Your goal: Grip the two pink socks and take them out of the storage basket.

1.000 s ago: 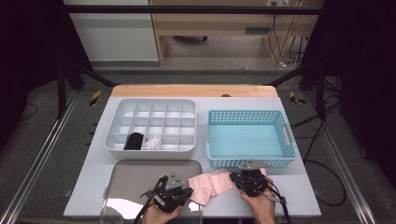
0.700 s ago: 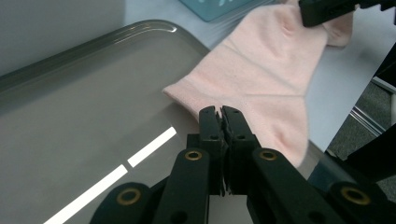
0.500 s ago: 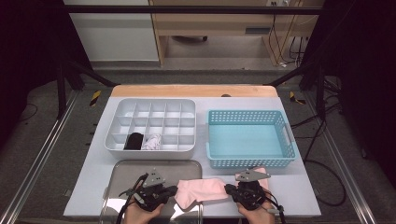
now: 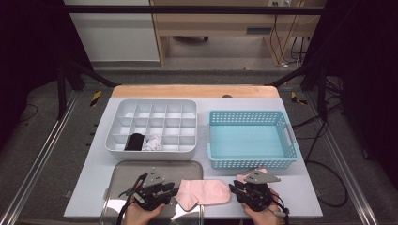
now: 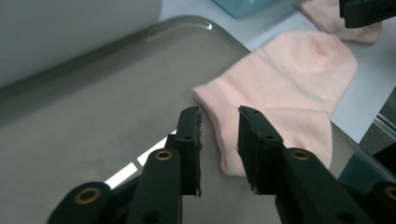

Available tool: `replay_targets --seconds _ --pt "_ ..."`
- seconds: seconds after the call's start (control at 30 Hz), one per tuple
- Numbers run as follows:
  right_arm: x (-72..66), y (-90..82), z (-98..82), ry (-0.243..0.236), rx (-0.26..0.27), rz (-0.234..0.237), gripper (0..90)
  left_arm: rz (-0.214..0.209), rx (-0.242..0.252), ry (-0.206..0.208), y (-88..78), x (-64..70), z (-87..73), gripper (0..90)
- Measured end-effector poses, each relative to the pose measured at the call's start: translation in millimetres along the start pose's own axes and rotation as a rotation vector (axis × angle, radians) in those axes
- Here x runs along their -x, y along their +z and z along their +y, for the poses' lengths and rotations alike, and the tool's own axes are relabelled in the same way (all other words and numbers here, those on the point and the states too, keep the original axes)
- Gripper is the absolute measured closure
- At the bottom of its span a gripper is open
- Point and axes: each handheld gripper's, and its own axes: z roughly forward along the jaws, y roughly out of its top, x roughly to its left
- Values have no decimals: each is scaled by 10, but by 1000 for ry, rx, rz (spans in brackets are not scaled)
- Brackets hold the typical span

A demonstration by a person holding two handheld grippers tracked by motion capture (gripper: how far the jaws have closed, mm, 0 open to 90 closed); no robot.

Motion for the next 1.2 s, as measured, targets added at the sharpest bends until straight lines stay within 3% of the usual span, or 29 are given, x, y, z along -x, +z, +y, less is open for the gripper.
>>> replay_targets --seconds 0.07,0.2,0.27,0.3,0.47,0.57,0.7,0.83,0.97,1.0,1.07,1.2 --pt "26 -15 -4 0 4 -11 724 3 10 -4 -21 -12 4 627" --pt "111 7 -77 -2 -46 -57 700 55 43 -16 -120 -115 -12 556" --pt "117 21 -88 0 -54 -55 698 64 48 -19 -131 -133 -15 530" --pt "119 45 -105 -7 -66 -54 686 89 58 -28 -157 -178 -23 520" --pt "87 74 -133 -26 -73 -59 663 109 73 -46 -180 -234 -31 493" --pt "74 77 -129 -52 -81 -87 748 110 74 -62 -186 -260 -34 491" --pt "108 64 -109 -15 -96 -76 852 107 81 -69 -198 -281 -34 493" --pt "151 19 -84 17 -72 -68 870 106 88 -78 -211 -294 -31 496" --pt "152 -105 1 27 23 -39 870 107 99 -79 -226 -302 -19 500" --pt "122 -150 46 41 64 -9 869 107 100 -78 -229 -303 -17 500" --pt "71 -174 96 34 98 30 869 106 102 -78 -234 -305 -13 500" --pt "-95 -73 183 -8 118 88 864 98 104 -81 -238 -295 -7 502"
